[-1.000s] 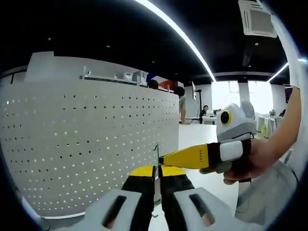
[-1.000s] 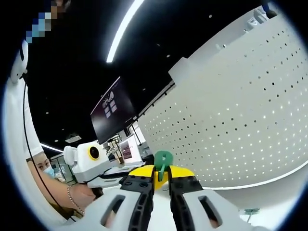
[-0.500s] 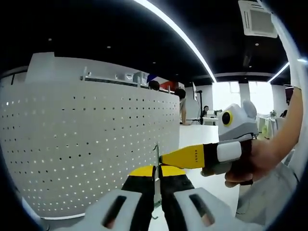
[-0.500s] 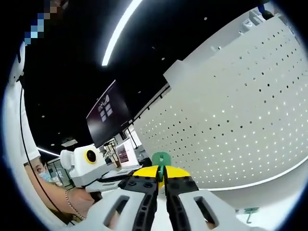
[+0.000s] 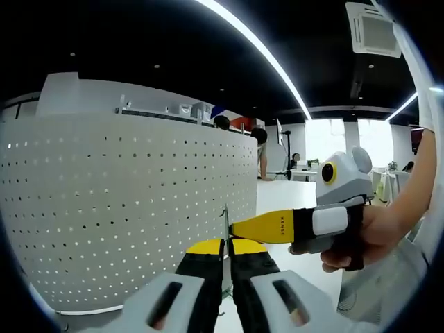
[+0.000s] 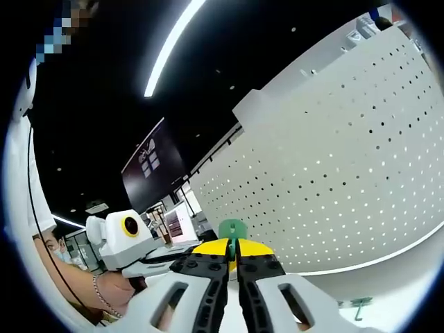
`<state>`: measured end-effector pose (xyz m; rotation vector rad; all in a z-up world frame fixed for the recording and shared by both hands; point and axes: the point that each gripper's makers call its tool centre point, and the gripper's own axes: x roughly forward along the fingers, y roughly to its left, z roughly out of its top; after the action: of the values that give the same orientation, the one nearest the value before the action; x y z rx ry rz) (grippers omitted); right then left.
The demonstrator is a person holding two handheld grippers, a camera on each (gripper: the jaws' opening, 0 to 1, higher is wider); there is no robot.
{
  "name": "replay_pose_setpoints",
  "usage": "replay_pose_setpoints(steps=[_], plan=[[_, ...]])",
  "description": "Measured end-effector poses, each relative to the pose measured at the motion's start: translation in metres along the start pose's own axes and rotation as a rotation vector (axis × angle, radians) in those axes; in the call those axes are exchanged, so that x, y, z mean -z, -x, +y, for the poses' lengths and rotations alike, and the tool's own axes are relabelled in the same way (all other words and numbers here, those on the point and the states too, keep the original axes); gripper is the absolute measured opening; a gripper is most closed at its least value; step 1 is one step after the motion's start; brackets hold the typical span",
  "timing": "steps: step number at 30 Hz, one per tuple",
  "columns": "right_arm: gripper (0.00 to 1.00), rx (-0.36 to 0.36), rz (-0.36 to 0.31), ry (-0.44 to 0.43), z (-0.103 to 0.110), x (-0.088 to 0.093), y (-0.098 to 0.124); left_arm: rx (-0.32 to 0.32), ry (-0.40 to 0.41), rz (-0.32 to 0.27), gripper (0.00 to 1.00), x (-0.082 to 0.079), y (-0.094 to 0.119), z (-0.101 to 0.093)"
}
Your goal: Insert the hook assembly into the mounting plate slot until the hook locks in place.
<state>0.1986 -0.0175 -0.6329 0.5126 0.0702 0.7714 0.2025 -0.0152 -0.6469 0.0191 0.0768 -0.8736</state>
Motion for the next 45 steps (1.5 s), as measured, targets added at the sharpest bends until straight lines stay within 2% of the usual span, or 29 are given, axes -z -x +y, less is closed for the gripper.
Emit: replay_pose_setpoints(steps=[13,18,29,32,34,38,41,45], plan=[[0.00,0.000,0.005,-0.003,0.000,-0.001,0.000,-0.001,-0.006,-0.007,0.03,-0.001,0.000,0.000],[0.00,0.002,0.014,0.004,-0.001,0.001,0.000,-0.001,0.028,0.014,0.06,0.002,-0.001,-0.001],[0.00,0.003,0.024,-0.003,-0.002,0.003,0.000,-0.017,0.012,0.080,0.53,0.016,-0.004,0.000],[0.00,0.008,0.025,-0.009,-0.003,0.004,0.001,-0.028,-0.006,0.094,0.61,0.019,-0.004,0.002],[0.00,0.006,0.025,-0.017,-0.003,0.004,0.001,-0.057,-0.035,0.100,0.67,0.021,-0.003,0.006],[0.00,0.006,0.035,-0.023,-0.003,0.007,0.001,-0.097,-0.028,0.107,0.86,0.025,-0.002,0.015],[0.00,0.005,0.037,-0.029,-0.003,0.008,0.001,-0.098,-0.031,0.111,0.92,0.027,-0.002,0.016],[0.00,0.007,0.042,-0.030,-0.004,0.009,0.000,-0.104,-0.025,0.121,0.93,0.030,-0.001,0.018]])
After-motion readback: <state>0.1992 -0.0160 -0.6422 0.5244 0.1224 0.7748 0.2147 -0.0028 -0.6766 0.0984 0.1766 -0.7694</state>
